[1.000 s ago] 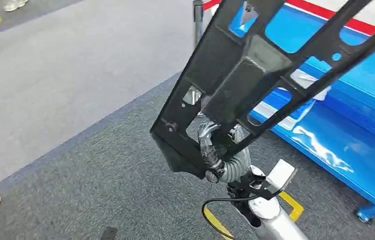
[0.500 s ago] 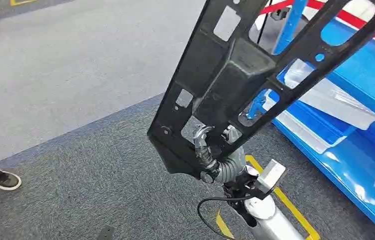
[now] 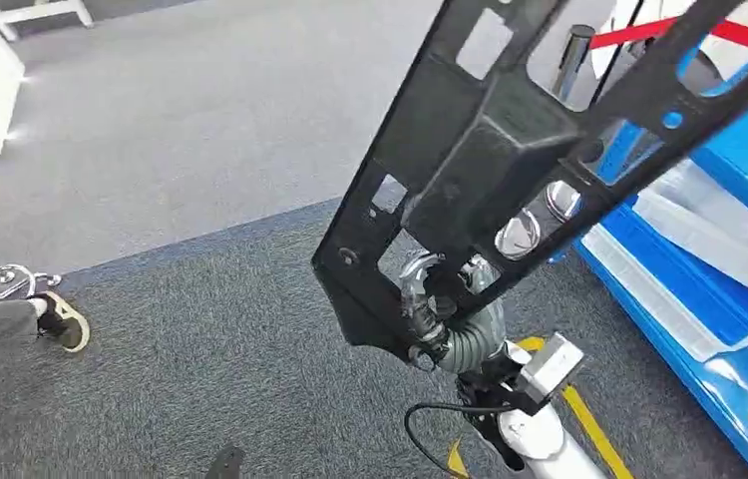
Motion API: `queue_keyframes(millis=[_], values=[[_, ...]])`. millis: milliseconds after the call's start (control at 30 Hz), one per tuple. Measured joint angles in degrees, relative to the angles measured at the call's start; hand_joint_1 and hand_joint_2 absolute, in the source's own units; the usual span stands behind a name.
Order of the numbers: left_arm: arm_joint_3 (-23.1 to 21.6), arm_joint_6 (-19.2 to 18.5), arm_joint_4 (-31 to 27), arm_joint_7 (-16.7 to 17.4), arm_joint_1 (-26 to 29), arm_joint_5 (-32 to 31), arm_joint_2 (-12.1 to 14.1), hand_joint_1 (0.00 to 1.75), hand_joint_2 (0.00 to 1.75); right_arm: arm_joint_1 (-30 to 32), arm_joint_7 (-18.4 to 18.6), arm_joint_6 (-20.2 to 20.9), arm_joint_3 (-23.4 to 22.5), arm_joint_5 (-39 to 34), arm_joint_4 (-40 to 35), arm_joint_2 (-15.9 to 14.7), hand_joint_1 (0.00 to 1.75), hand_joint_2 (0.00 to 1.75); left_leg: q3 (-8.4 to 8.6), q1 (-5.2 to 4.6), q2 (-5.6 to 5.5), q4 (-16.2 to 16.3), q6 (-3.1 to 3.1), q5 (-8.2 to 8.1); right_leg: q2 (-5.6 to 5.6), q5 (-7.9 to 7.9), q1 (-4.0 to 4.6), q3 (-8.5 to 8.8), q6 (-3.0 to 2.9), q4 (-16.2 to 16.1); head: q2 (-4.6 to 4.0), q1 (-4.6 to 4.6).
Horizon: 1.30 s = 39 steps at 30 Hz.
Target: Take the parts from the cabinet and place them on the table.
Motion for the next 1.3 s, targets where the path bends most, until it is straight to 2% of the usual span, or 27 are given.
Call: queue_keyframes(millis=[33,67,100,133,167,200,233,367,433,500,567,633,700,733,767,833,867,900,933,967,1033,1067,1100,1133,1200,1233,1300], values=[[-0.16,-0.13,0.00,0.02,-0.14,-0.22,-0.07,0.00,1.75,0.20,0.20,-0.17,0.00,0.11,-0.11,-0.13,1.75,1.75,-1.21,0.13,0.28,2.06,-0.17,-0.25,-0.83,-0.18,-0.03,0.08,-0.01,0.03,0.00,0.04],[-0.40,-0.17,0.00,0.19,-0.11,-0.37,-0.07,0.00,1.75,0.41,0.35,-0.35,0.00,0.31,-0.24,-0.28,1.75,1.75,-0.79,0.26,0.42,0.76,-0.25,1.39,-1.51,-0.37,-0.07,0.30,0.06,0.04,0.00,-0.02],[-0.57,-0.26,0.00,0.33,-0.07,-0.44,-0.07,0.00,1.75,0.61,0.52,-0.55,0.00,0.42,-0.50,-0.39,1.75,1.75,0.37,0.29,0.52,-1.39,-0.24,2.90,-1.90,-0.50,-0.07,0.48,0.20,0.03,0.00,0.02],[-1.02,-0.33,0.00,0.65,-0.15,-0.74,-0.07,0.00,1.75,1.00,0.79,-0.98,0.00,0.76,-1.16,-0.63,1.75,1.75,3.79,0.28,1.12,-7.81,-0.05,6.20,-2.79,-0.83,-0.14,0.90,0.46,0.04,0.02,0.00],[-1.16,-0.35,0.00,0.87,-0.29,-1.01,-0.07,0.00,1.75,1.08,0.85,-1.16,0.00,0.94,-1.66,-0.74,1.75,1.75,6.29,0.13,2.69,-12.40,0.21,7.99,-3.34,-1.06,-0.12,1.27,0.69,0.02,0.00,0.02],[-1.25,-0.46,0.00,1.03,-0.52,-1.11,-0.07,0.00,1.75,1.08,0.96,-1.35,0.00,1.07,-2.14,-0.83,1.75,1.75,7.06,-0.69,5.05,-14.01,0.57,6.71,-3.75,-1.19,0.09,1.41,0.92,-0.14,0.00,0.00],[-1.31,-0.59,0.00,1.31,-0.89,-1.29,-0.07,0.00,1.75,1.07,1.27,-1.73,0.00,1.22,-2.58,-0.98,1.75,1.75,7.04,-0.94,4.36,-14.40,1.50,6.92,-4.36,-1.38,0.38,1.48,1.41,-0.18,0.00,0.02],[-1.75,-1.12,0.00,2.54,-0.73,-2.21,0.07,0.00,1.75,1.87,1.99,-2.43,0.00,2.23,-3.89,-1.44,1.75,1.75,7.44,-1.04,1.86,-15.11,3.00,6.85,-5.99,-1.75,0.34,2.96,3.10,-1.52,0.00,0.00],[-2.12,-1.29,0.00,3.30,-0.66,-2.65,0.02,0.00,1.75,1.94,2.27,-2.97,-0.02,2.67,-4.46,-1.83,1.75,1.75,8.10,-0.61,0.88,-15.88,3.72,7.03,-1.23,-4.02,0.14,1.61,3.06,1.89,0.00,0.57],[-2.47,-1.29,0.00,3.76,-1.10,-2.62,0.20,0.00,1.75,2.81,2.21,-3.63,-0.33,2.52,-5.05,-2.32,1.75,1.75,8.14,-0.74,-0.38,-15.85,4.29,7.00,0.25,-8.21,0.43,-3.46,2.72,11.45,0.00,0.81],[-2.58,-1.29,0.00,3.30,-1.39,-2.40,0.33,0.00,1.75,3.62,1.88,-3.87,-0.83,1.75,-5.07,-2.67,1.75,1.75,8.26,-1.07,-2.04,-15.72,4.56,6.82,0.51,-8.40,0.75,-6.92,2.53,16.29,0.00,0.79],[-2.60,-1.51,0.00,2.97,-1.61,-2.51,0.35,0.00,1.75,3.87,1.86,-3.87,-1.20,1.68,-5.09,-2.71,1.75,1.75,8.47,-1.29,-3.74,-15.34,4.51,6.54,0.82,-3.87,0.91,-5.95,2.04,11.75,0.00,0.79],[-2.63,-1.92,0.00,3.24,-2.05,-3.08,0.35,0.00,1.75,4.06,1.88,-3.98,-1.42,2.21,-5.33,-2.71,1.75,1.75,8.61,-1.38,-5.18,-14.79,4.37,6.17,2.71,1.19,1.06,-2.86,1.39,3.60,0.00,0.81],[-2.78,-2.41,0.00,3.78,-2.34,-3.65,0.31,0.00,1.75,4.38,1.90,-4.24,-1.53,2.78,-5.35,-2.73,1.75,1.75,8.23,-1.26,-5.94,-14.48,4.16,5.93,7.06,0.72,0.55,-1.68,0.67,1.16,0.00,0.68],[-2.99,-2.85,0.00,4.40,-2.78,-4.13,0.37,0.00,1.75,4.83,1.88,-4.55,-1.55,3.19,-5.46,-2.71,1.75,1.75,7.64,-1.39,-6.96,-13.87,3.87,5.80,7.14,0.88,0.58,-1.31,1.10,-0.49,0.00,0.57],[-3.68,-3.52,0.00,5.18,-2.78,-4.83,0.42,0.00,1.75,5.61,1.79,-5.44,-1.73,4.20,-5.84,-2.80,1.75,1.75,7.43,-0.60,-8.27,-14.56,2.87,6.06,5.84,0.73,1.22,-1.19,0.81,-0.24,0.00,0.92],[-4.00,-3.61,0.00,5.53,-2.58,-5.16,0.42,0.00,1.75,5.60,1.81,-5.72,-1.81,4.46,-5.90,-2.80,1.75,1.75,7.35,-0.67,-9.05,-14.58,2.48,6.27,5.20,0.86,1.11,-1.04,0.58,-0.50,0.00,0.87],[-4.11,-3.58,0.00,5.70,-2.49,-5.12,0.68,0.00,1.75,5.65,1.88,-5.86,-1.84,4.61,-6.29,-2.80,1.75,1.75,7.13,-0.74,-9.23,-14.42,2.38,6.12,4.21,1.09,0.14,-0.58,0.38,-1.06,0.00,0.85],[-4.16,-3.54,-0.02,5.62,-2.34,-5.03,0.39,0.00,1.75,5.67,2.10,-5.88,-1.95,4.74,-6.56,-2.82,1.75,1.75,6.91,-1.32,-5.16,-13.04,2.02,5.32,3.66,1.06,0.31,0.00,0.27,-1.41,0.00,0.87],[-4.16,-3.41,-0.02,5.40,-2.52,-4.81,0.39,0.00,1.75,5.71,2.32,-5.81,-2.08,4.81,-6.89,-2.82,1.75,1.75,5.21,-1.19,-2.27,-9.77,1.62,3.52,2.62,0.87,0.39,0.33,-0.05,-1.51,0.00,0.13],[-4.20,-3.15,-0.02,4.72,-2.99,-4.46,0.35,0.00,1.75,5.80,2.64,-5.53,-2.45,4.92,-7.12,-2.91,1.75,1.75,0.76,-0.73,-0.09,-1.36,1.06,-0.01,0.81,0.53,0.59,0.64,-0.19,-1.49,0.00,0.18],[-4.22,-3.04,-0.02,4.52,-3.06,-4.22,0.33,0.00,1.75,5.86,2.91,-5.35,-2.47,5.07,-7.17,-2.91,1.75,1.75,-1.01,-0.51,0.24,1.74,0.82,-0.59,-0.19,0.32,0.57,0.77,-0.20,-1.47,0.00,0.17],[-4.22,-3.04,-0.02,4.44,-2.98,-4.06,0.33,0.00,1.75,5.96,3.21,-5.05,-2.47,5.22,-7.25,-2.91,1.75,1.75,-1.32,-0.33,0.37,2.04,0.70,-0.08,-0.98,0.13,0.54,0.91,-0.08,-1.43,0.00,0.17],[-4.22,-3.04,-0.02,4.37,-2.86,-4.07,0.35,0.00,1.75,6.00,3.39,-4.87,-2.45,5.35,-7.28,-2.91,1.75,1.75,-0.31,-0.23,0.44,-0.20,0.63,1.55,-1.67,-0.09,0.49,1.06,0.05,-1.37,0.00,0.15],[-4.22,-3.04,-0.02,4.33,-2.77,-4.06,0.35,0.00,1.75,6.01,3.47,-4.83,-2.45,5.57,-7.50,-2.91,1.75,1.75,4.99,-0.23,1.62,-9.83,0.84,6.31,-3.11,-0.65,0.40,1.70,0.43,-1.25,0.00,0.13],[-4.22,-3.02,-0.02,4.28,-2.82,-4.06,0.35,0.00,1.75,6.00,3.47,-4.83,-2.45,5.62,-7.69,-2.91,1.75,1.75,6.84,-0.36,3.15,-13.05,1.04,7.37,-3.55,-0.86,0.43,1.96,0.62,-1.23,0.00,0.13],[-4.22,-3.02,-0.02,4.28,-2.82,-4.06,0.35,0.00,1.75,6.00,3.47,-4.83,-2.45,5.62,-7.69,-2.91,1.75,1.75,6.84,-0.36,3.15,-13.05,1.04,7.37,-3.55,-0.86,0.43,1.96,0.62,-1.23,0.00,0.13]])
